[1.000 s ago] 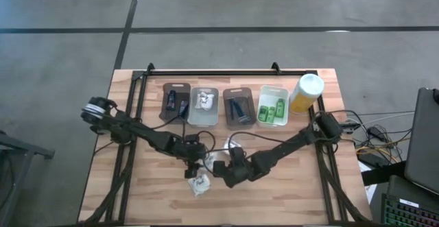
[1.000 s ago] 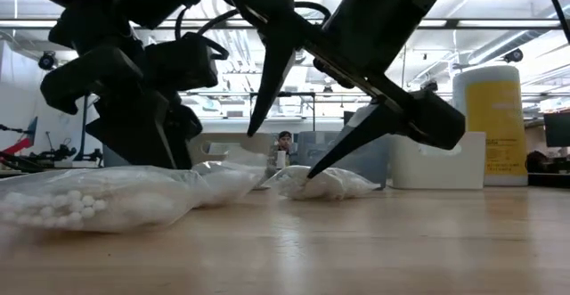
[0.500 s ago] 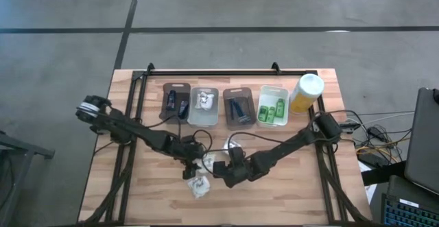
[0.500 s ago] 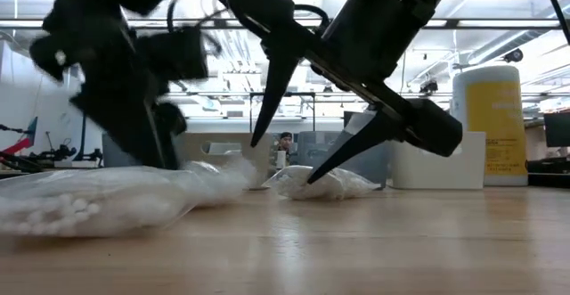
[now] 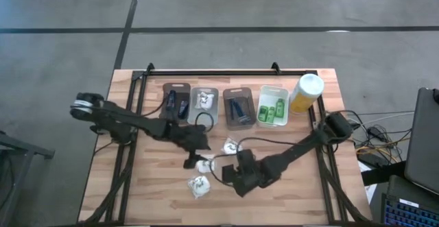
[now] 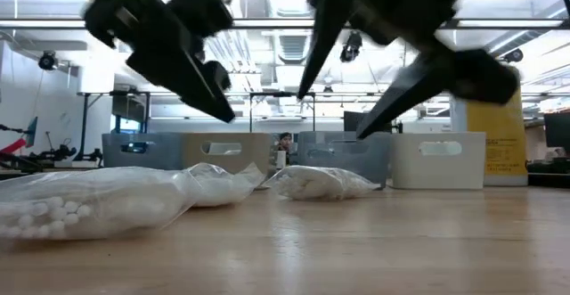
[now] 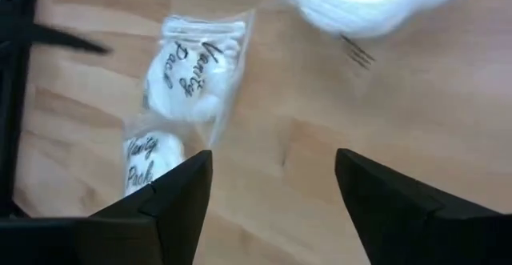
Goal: Pick & Place Travel size toiletries
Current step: Put the white cotton pack into the gray bin
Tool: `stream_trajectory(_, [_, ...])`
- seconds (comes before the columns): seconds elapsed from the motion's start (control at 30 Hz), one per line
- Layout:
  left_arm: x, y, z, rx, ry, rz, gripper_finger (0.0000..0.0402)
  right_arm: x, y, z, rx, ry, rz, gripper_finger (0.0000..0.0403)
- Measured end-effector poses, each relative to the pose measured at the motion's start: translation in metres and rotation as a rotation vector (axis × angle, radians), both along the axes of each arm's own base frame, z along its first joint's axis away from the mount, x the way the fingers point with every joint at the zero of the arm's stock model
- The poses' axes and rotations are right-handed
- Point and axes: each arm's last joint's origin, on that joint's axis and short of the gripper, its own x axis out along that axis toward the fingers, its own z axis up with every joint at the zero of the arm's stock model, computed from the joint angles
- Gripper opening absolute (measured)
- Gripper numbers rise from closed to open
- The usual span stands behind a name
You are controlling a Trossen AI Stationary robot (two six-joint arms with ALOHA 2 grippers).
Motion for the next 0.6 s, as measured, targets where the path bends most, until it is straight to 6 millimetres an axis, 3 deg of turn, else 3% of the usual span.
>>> stream_trajectory(0.2, [0.029, 0.025, -0.005, -0.075, 0.007, -0.08, 0.0229, -0.027, 0.012, 0.015, -0.03, 0.064, 0.013, 0.0275])
stream_trajectory(0.37, [0.051, 0.029, -0.007, -0.011, -0.008, -0.199, 0.0229, -0.03, 0.015, 0.015, -0.012, 0.069, 0.018, 0.0283])
stream_trajectory(0.6, [0.069, 0.027, -0.009, 0.137, 0.118, -0.429, 0.0229, -0.03, 0.016, 0.012, 0.004, 0.079, 0.003, 0.0293])
